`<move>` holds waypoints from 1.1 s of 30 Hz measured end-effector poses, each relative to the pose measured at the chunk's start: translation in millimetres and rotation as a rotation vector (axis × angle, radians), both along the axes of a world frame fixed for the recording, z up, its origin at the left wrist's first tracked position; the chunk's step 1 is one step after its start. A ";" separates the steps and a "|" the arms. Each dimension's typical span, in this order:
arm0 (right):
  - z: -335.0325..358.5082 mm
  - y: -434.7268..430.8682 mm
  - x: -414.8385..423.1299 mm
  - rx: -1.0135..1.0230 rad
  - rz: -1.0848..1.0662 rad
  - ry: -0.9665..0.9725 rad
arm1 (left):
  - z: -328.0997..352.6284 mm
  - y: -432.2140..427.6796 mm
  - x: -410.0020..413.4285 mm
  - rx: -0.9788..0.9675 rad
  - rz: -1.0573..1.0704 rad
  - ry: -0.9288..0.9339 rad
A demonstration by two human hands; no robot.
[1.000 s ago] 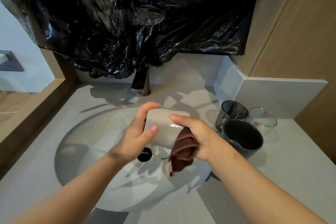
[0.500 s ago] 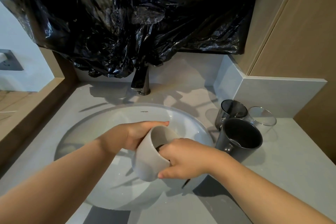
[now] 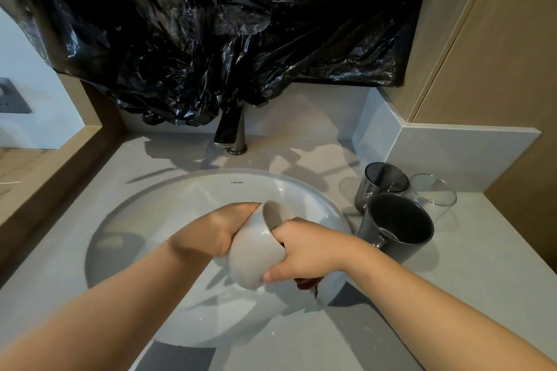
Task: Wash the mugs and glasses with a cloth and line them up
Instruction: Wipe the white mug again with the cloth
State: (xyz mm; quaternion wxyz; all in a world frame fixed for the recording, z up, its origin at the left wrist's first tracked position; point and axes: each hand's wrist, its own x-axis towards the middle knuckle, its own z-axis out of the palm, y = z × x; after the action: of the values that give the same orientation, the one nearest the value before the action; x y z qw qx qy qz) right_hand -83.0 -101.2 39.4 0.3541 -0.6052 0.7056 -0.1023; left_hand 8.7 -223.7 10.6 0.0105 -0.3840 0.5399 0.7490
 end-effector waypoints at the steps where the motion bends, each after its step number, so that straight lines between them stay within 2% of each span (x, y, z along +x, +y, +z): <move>1: -0.2 -0.4 0.8 0.012 -0.051 -0.040 | -4.9 0.8 -1.8 -0.040 0.068 0.040; 5: -6.6 -6.2 3.9 -0.069 -0.272 -0.126 | -14.9 9.3 -7.6 -0.135 0.391 0.160; 7: -10.2 -9.0 2.4 -0.090 -0.352 -0.197 | -13.9 11.8 -8.4 -0.229 0.448 0.171; 9: -10.3 -8.9 -0.6 -0.081 -0.335 -0.205 | -9.5 9.8 -4.9 -0.322 0.405 0.129; 12: -7.8 -4.7 -4.6 -0.032 -0.227 -0.136 | 3.7 -4.3 6.4 -0.557 0.119 -0.069; 14: -6.9 -2.6 -5.1 0.016 -0.182 -0.095 | 11.4 -17.1 13.2 -0.537 -0.099 -0.156; 16: -6.5 -2.4 -5.4 0.000 -0.125 -0.037 | 17.6 -23.5 19.4 -0.436 -0.214 -0.145; 20: -0.3 -2.4 -9.0 0.011 -0.157 -0.044 | 15.0 -20.9 22.9 -0.307 -0.112 -0.017; 24: 1.4 -5.6 -14.6 0.011 -0.204 0.031 | 14.9 0.9 18.6 -0.454 -0.025 0.038; 25: -0.8 -6.9 -15.7 0.004 -0.241 -0.013 | 14.2 5.8 16.7 -0.516 0.009 0.048; 30: -13.1 -11.2 -13.8 -0.126 -0.533 -0.510 | -1.6 18.8 20.1 -0.772 0.082 0.031; 33: -11.3 -8.2 -9.7 -0.226 -0.805 -0.811 | -6.4 18.5 28.5 -0.851 0.116 -0.007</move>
State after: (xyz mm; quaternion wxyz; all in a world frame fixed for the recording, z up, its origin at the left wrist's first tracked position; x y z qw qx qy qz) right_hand -92.6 -109.4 28.1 0.4625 -0.2358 0.6729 -0.5269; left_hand 37.2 -205.2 4.2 -0.1893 -0.3862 0.7782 0.4577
